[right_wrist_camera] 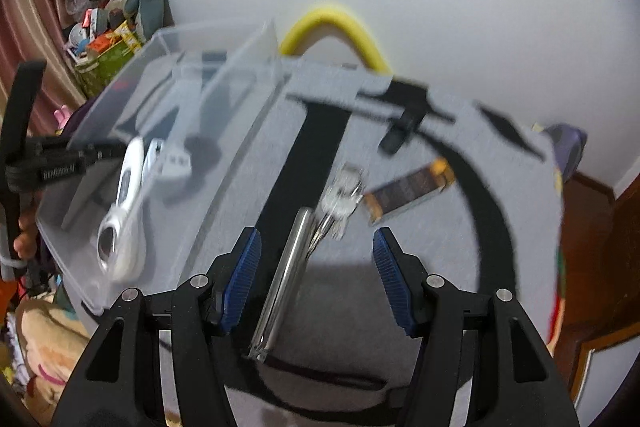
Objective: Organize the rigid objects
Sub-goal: 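Grasp the silver metal cylinder upright with the right tool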
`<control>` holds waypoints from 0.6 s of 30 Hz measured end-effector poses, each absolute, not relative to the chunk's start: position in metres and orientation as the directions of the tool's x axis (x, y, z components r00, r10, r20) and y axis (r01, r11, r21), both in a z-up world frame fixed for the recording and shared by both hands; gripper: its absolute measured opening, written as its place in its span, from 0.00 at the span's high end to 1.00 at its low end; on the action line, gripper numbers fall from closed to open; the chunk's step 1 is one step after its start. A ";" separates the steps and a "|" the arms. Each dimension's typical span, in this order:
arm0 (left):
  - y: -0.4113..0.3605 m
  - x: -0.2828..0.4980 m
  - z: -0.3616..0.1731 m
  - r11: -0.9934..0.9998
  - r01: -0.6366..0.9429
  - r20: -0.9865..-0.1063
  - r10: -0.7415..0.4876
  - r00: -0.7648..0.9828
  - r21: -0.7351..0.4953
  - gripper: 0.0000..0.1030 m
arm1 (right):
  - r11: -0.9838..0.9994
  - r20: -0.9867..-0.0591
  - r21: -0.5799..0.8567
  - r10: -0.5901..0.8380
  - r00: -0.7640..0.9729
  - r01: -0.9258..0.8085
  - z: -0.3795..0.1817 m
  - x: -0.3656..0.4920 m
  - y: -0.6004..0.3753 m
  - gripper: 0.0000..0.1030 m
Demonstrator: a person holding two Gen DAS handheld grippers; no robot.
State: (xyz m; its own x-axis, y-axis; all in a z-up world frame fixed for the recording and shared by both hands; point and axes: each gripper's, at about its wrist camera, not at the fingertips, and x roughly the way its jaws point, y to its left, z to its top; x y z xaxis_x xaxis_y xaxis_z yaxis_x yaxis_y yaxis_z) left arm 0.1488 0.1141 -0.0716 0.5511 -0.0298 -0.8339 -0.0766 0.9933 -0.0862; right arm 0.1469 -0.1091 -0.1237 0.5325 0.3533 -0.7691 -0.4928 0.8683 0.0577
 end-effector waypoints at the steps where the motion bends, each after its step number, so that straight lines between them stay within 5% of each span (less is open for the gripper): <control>1: 0.114 0.149 -0.072 0.993 -0.077 -0.834 -0.030 0.551 -0.086 0.86 | 0.861 -0.783 0.073 0.362 0.506 -0.504 -0.132 0.146 -0.106 0.47; 3: 0.114 0.149 -0.072 0.993 -0.076 -0.834 -0.029 0.551 -0.085 0.86 | 0.856 -0.799 0.077 0.359 0.482 -0.511 -0.143 0.146 -0.101 0.53; 5: 0.114 0.148 -0.072 0.994 -0.074 -0.835 -0.030 0.550 -0.085 0.86 | 0.850 -0.827 0.074 0.345 0.445 -0.522 -0.158 0.146 -0.093 0.77; 10: 0.114 0.147 -0.072 0.994 -0.070 -0.835 -0.031 0.549 -0.082 0.86 | 0.848 -0.810 0.062 0.351 0.470 -0.526 -0.160 0.139 -0.089 0.86; 18: 0.114 0.147 -0.072 0.994 -0.070 -0.835 -0.031 0.550 -0.083 0.86 | 0.870 -0.748 0.000 0.327 0.577 -0.493 -0.133 0.129 -0.098 0.86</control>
State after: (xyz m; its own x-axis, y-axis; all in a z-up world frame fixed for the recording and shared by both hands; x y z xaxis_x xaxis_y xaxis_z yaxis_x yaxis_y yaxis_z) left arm 0.1468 0.1135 -0.0715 0.5499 -0.0306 -0.8347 -0.0703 0.9941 -0.0828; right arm 0.1294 -0.0978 -0.1326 0.5774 0.3270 -0.7481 -0.4929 0.8701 -0.0001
